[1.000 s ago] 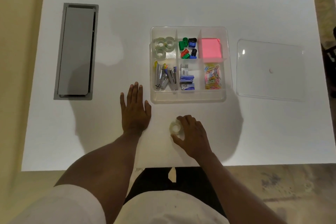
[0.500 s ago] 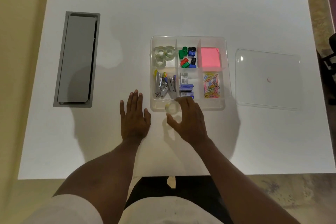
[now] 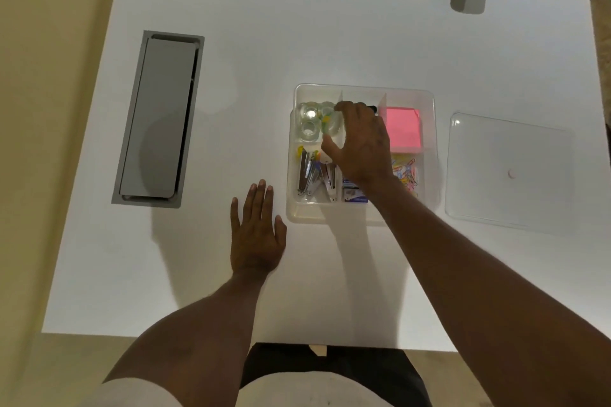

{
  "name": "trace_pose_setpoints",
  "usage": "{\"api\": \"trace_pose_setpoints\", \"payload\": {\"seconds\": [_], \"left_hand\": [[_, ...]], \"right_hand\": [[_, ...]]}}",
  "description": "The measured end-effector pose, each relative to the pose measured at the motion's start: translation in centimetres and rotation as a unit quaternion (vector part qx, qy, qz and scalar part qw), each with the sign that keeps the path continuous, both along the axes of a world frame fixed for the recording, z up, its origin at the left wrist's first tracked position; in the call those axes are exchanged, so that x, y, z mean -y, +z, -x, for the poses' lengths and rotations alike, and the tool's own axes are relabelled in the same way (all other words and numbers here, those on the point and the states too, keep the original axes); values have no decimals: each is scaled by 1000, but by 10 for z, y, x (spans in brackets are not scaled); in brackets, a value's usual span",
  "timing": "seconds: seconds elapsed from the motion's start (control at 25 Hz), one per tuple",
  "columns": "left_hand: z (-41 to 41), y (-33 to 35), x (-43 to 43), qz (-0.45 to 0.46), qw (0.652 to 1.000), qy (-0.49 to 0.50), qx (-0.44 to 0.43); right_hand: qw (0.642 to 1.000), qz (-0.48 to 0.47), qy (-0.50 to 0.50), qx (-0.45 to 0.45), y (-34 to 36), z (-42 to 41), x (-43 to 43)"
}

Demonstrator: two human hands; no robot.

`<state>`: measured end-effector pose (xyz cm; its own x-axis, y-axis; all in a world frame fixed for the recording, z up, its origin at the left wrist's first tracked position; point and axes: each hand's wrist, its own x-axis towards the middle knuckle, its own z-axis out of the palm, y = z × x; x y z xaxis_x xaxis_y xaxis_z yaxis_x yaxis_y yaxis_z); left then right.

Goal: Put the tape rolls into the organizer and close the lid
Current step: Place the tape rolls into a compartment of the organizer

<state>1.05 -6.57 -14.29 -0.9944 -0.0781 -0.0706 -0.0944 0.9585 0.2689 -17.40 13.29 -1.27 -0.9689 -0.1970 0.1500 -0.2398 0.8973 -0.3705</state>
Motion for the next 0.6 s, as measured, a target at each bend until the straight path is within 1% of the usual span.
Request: {"api": "trace_pose_setpoints", "payload": {"seconds": [0.24, 0.4, 0.6], "left_hand": [[1, -1, -1, -1, 1000, 4, 11], [1, 1, -1, -5, 1000, 3, 13], [2, 5, -2, -9, 1000, 3, 16]], "right_hand": [[989, -122, 12, 81, -6, 41, 16], [974, -209, 16, 82, -11, 49, 26], [962, -251, -9, 107, -13, 53, 33]]}}
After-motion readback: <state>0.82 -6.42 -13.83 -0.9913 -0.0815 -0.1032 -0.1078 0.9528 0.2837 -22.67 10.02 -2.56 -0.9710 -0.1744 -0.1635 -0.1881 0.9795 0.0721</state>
